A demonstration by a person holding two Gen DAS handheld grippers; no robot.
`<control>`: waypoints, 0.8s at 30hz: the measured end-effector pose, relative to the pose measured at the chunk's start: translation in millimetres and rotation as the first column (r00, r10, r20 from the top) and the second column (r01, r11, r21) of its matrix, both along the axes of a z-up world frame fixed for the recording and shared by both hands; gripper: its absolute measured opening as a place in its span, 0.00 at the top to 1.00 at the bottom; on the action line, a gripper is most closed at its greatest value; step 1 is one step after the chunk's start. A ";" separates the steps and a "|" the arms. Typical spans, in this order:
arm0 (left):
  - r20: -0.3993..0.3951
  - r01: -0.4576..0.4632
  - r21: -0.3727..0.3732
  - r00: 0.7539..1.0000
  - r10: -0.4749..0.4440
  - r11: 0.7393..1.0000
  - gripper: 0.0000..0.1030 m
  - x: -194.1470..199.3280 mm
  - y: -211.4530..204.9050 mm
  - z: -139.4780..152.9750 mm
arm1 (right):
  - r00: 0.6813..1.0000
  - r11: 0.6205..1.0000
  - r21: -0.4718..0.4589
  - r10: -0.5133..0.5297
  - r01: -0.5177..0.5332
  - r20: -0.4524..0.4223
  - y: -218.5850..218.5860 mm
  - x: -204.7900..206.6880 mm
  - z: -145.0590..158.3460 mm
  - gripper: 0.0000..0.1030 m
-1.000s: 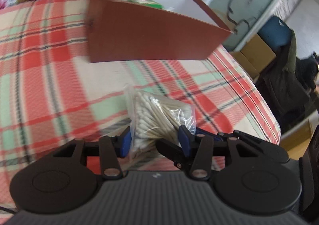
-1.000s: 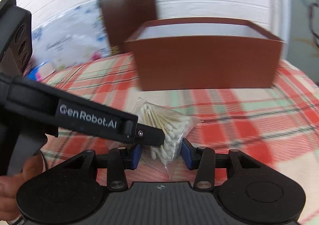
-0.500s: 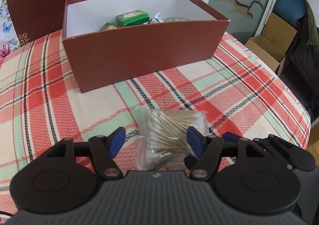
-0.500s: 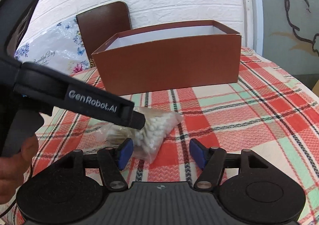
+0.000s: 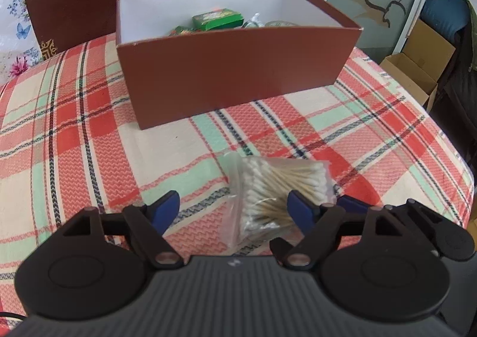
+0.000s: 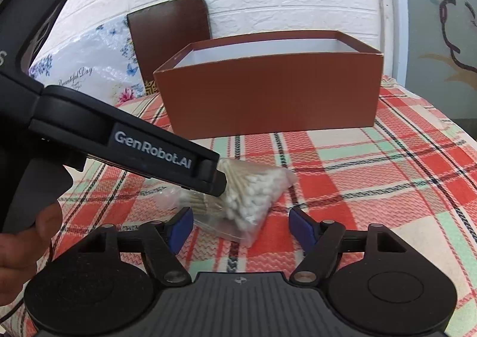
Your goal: Organize objects
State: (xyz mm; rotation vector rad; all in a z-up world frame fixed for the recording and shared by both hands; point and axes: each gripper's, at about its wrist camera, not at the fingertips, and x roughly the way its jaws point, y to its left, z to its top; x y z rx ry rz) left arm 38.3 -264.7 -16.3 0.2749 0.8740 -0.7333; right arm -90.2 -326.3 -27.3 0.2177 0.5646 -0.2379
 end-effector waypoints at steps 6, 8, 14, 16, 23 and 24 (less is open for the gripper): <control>-0.069 -0.045 -0.034 0.997 0.042 0.998 0.11 14.0 14.6 -12.8 | 1.000 0.995 -0.096 0.018 -0.020 -0.023 12.4 7.6 -7.4 0.26; -0.086 -0.053 -0.043 0.995 0.049 0.998 0.11 17.2 18.3 -12.4 | 1.000 0.995 -0.097 0.017 -0.019 -0.023 12.5 7.9 -7.4 0.25; -0.132 -0.056 -0.120 0.990 0.040 0.991 0.12 21.3 28.2 -0.7 | 1.000 0.994 -0.108 0.013 -0.016 -0.028 14.0 8.9 -6.3 0.25; -0.137 -0.046 -0.141 0.990 0.027 0.989 0.12 22.3 26.6 2.9 | 0.999 0.994 -0.105 0.013 -0.016 -0.030 14.1 9.2 -5.6 0.25; -0.136 0.093 -0.086 0.985 -0.104 0.992 0.62 6.8 -3.5 -7.4 | 0.999 0.994 -0.109 -0.006 0.001 -0.044 13.7 16.5 -3.8 0.50; -0.131 0.096 -0.081 0.986 -0.106 0.992 0.63 4.9 -3.0 -5.1 | 0.999 0.995 -0.102 -0.017 0.014 -0.033 11.4 14.8 -1.7 0.53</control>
